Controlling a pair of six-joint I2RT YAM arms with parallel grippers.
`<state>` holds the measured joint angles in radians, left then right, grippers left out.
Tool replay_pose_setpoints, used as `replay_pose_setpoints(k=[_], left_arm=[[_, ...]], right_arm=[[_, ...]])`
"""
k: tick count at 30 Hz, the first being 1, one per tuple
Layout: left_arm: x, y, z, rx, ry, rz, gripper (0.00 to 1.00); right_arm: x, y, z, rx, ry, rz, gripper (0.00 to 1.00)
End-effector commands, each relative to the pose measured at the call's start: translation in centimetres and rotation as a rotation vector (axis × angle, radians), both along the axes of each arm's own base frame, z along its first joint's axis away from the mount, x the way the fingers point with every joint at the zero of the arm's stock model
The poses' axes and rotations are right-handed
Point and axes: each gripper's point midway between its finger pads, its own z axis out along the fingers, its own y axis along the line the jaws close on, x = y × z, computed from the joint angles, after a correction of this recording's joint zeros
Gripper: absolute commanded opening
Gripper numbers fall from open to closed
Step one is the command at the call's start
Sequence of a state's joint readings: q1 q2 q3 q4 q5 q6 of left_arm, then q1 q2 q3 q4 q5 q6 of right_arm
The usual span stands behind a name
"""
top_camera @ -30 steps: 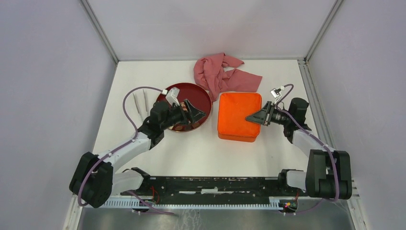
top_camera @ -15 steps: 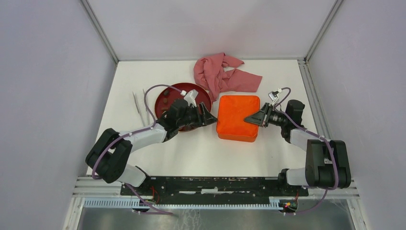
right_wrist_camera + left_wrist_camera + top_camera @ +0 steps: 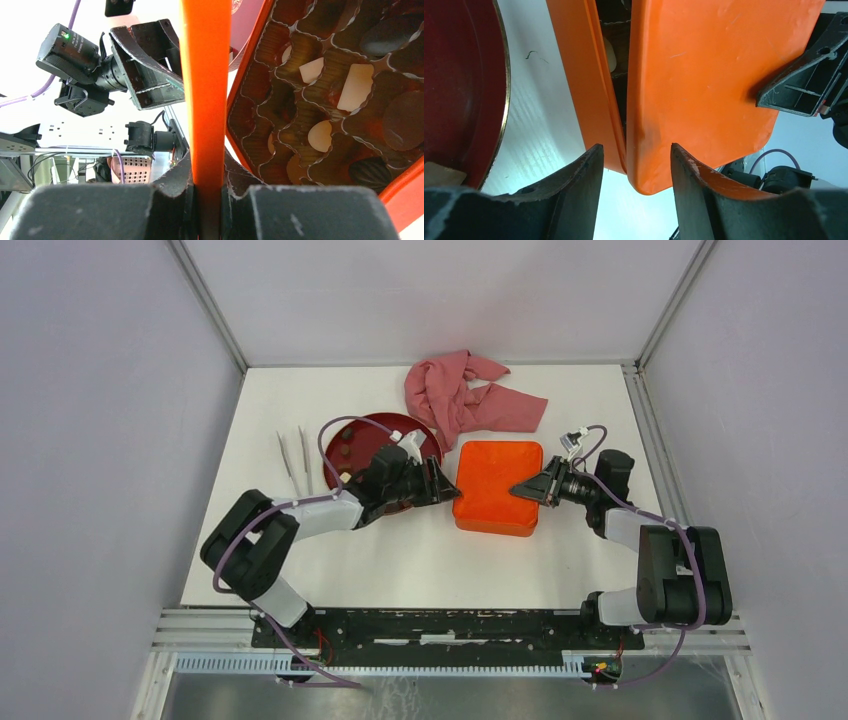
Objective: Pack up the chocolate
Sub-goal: Close the box lid on the packing box.
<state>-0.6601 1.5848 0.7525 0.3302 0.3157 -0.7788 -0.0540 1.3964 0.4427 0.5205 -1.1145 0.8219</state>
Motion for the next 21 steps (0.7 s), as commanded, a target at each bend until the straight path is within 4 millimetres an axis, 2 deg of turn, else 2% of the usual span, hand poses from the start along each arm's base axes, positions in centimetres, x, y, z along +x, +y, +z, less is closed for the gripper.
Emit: replay_pose_setpoints(k=[1,10,21], left_arm=[[0.9,-1.4,1.2,-0.014,-0.047,-0.031,0.57],[0.6,-2.4,0.3,-0.012,-0.021,-0.067,0.47],[1.0,-3.1,0.2,-0.015,-0.014,-0.094,0.46]], right_arm=[[0.5,-0.2,0.0,-0.015,-0.030,-0.010,0.07],[0.8,-0.5,-0.9,-0.030,-0.006,-0.019,0.12],[1.1,-0.8,-0.8,-0.028,-0.002,-0.024,0.14]])
